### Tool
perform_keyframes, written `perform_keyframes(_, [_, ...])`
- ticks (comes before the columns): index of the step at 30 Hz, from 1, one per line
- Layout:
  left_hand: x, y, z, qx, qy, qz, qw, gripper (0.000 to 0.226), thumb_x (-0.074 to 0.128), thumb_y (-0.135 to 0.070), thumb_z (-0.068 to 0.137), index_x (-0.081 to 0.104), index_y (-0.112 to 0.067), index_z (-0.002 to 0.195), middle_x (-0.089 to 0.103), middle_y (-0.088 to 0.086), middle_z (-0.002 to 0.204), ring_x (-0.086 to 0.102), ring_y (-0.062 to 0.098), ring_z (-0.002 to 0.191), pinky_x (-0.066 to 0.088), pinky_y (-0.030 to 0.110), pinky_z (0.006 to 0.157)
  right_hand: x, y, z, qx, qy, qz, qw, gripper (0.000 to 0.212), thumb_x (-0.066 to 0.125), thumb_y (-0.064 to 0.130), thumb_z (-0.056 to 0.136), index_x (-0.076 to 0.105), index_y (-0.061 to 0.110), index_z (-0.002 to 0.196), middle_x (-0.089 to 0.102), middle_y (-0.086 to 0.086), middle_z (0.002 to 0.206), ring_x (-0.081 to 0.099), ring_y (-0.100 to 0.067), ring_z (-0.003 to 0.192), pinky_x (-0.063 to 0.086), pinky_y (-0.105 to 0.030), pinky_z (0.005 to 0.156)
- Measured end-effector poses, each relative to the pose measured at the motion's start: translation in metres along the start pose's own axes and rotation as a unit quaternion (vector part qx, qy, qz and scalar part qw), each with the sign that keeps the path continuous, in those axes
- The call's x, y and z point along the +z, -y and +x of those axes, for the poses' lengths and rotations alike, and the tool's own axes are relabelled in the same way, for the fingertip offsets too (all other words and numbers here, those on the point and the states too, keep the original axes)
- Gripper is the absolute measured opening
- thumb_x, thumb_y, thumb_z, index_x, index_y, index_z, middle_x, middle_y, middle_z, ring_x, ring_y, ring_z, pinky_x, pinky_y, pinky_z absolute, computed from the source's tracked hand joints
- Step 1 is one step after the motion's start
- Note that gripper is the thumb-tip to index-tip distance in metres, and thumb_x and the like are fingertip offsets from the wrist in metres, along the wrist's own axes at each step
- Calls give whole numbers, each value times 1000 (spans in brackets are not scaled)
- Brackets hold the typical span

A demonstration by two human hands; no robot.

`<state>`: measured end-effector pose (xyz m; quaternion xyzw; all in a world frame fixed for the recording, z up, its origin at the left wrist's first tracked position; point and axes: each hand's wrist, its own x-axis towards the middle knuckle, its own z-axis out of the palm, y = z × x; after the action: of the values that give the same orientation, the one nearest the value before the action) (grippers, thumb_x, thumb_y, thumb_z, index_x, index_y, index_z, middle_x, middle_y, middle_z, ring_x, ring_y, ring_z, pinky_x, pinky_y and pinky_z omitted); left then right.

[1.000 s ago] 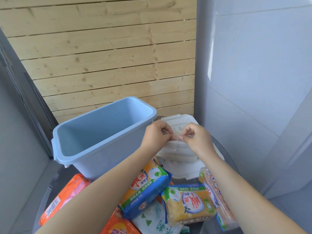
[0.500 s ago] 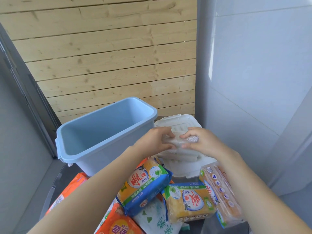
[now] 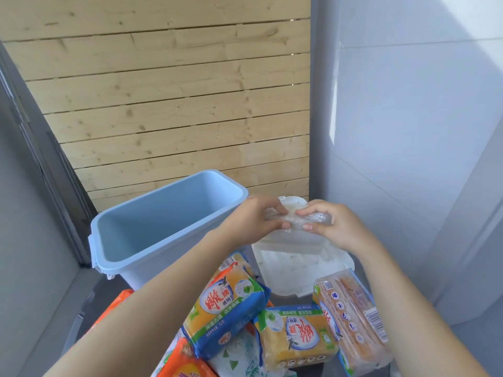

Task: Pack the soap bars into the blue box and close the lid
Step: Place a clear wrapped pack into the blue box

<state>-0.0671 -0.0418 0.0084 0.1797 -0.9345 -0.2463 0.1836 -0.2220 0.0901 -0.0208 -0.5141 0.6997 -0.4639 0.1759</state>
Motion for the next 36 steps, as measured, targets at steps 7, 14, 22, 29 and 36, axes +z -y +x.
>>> perform_keyframes(7, [-84,-30,-14,25,-34,25,999,17,71,-39,79,66,-27,90,63,-14,93,55,8,92,37,7,78,-16,75,6,-74,11,36,997,22,71,22,79,68,41,90,66,30,99,58,4,106,38,-20,97])
perform_keyframes(14, [-152,-1,-53,-67,-100,42,992,10,69,-47,77,61,-41,79,66,-5,87,58,16,79,46,27,68,27,141,59,-109,89,4,990,21,71,25,79,70,29,100,65,25,99,53,21,80,34,0,72])
perform_keyframes(22, [-177,67,-80,-203,-119,41,971,14,70,-49,74,60,-40,73,63,-3,79,48,12,58,37,23,51,107,157,125,-106,192,-24,975,22,73,23,78,69,23,99,65,12,112,55,-8,111,38,-23,96])
perform_keyframes(29, [-158,128,-90,-273,-65,72,957,24,73,-46,71,64,-30,86,56,-14,90,56,14,87,45,27,71,167,137,165,-70,302,-99,946,28,76,17,74,70,22,102,63,3,122,52,-13,118,36,-26,104])
perform_keyframes(36, [-143,158,-85,-281,25,225,933,28,70,-42,72,61,-24,91,50,-12,74,52,14,79,35,24,54,211,123,177,-89,332,-174,923,27,76,15,70,71,33,88,58,13,110,51,-8,108,37,-24,91])
